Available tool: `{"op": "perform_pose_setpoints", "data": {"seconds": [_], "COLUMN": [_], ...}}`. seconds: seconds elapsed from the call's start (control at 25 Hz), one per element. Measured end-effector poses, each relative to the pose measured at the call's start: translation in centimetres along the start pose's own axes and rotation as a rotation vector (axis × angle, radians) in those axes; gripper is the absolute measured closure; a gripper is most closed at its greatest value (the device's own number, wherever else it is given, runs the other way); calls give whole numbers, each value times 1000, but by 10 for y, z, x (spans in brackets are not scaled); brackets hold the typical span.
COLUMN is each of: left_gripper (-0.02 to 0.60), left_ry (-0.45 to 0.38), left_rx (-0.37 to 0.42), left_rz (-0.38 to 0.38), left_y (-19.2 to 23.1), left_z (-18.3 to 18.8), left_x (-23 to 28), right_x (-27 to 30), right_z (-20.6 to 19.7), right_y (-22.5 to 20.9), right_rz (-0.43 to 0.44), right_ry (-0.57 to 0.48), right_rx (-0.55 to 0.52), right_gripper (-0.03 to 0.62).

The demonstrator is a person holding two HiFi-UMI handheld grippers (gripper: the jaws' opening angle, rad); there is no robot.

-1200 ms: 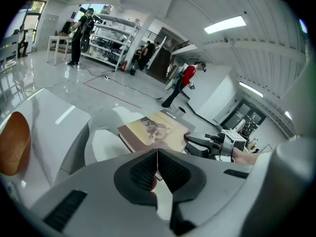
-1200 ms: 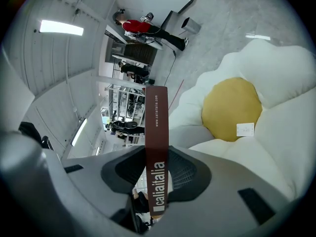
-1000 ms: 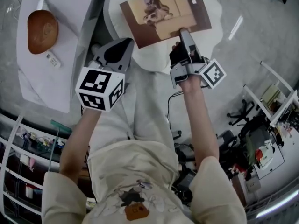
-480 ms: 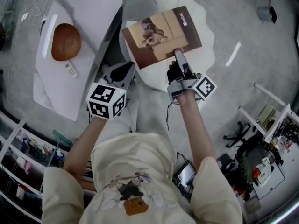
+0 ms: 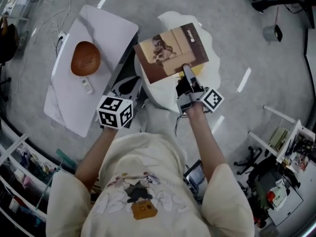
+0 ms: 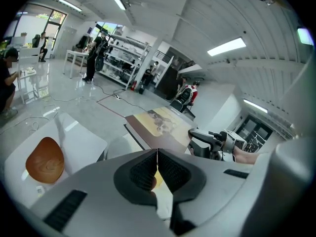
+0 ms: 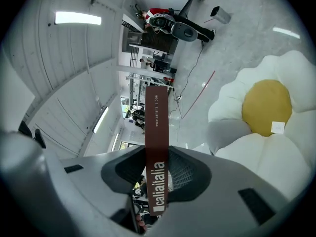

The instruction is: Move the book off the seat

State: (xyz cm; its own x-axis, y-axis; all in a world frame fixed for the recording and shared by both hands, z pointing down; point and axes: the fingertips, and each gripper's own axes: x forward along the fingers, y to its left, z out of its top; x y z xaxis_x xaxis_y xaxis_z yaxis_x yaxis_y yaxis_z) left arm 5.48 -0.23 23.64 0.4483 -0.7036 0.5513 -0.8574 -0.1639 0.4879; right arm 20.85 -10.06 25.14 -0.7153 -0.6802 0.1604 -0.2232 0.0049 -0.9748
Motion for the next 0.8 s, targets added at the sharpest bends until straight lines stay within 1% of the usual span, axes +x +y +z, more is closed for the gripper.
{"op": "perform_pose_setpoints", "data": {"seconds": [0.16, 0.24, 0.36, 0.64, 0.8], "left_gripper": [569, 569, 569, 569, 569], "left_ry": [-24, -40, -56, -76, -91], "left_rx": [10, 10, 5, -16, -39], "left_rz": [-4, 0, 21, 73, 96], "left_y": [2, 5, -2, -27, -22], "left_z": [10, 21, 33, 38, 38], "left_x": [10, 7, -2, -17, -25], "right_x": [12, 19, 19, 9, 20], "right_z": [12, 11, 11, 7, -5], "right_y": [4, 13, 29, 52, 61], "right_rz": [25, 38, 54, 72, 73], "right_ry": [13, 23, 50, 138, 182], "right_rx": [-3, -13, -13, -11, -25], "right_gripper": [456, 456, 456, 456, 456]}}
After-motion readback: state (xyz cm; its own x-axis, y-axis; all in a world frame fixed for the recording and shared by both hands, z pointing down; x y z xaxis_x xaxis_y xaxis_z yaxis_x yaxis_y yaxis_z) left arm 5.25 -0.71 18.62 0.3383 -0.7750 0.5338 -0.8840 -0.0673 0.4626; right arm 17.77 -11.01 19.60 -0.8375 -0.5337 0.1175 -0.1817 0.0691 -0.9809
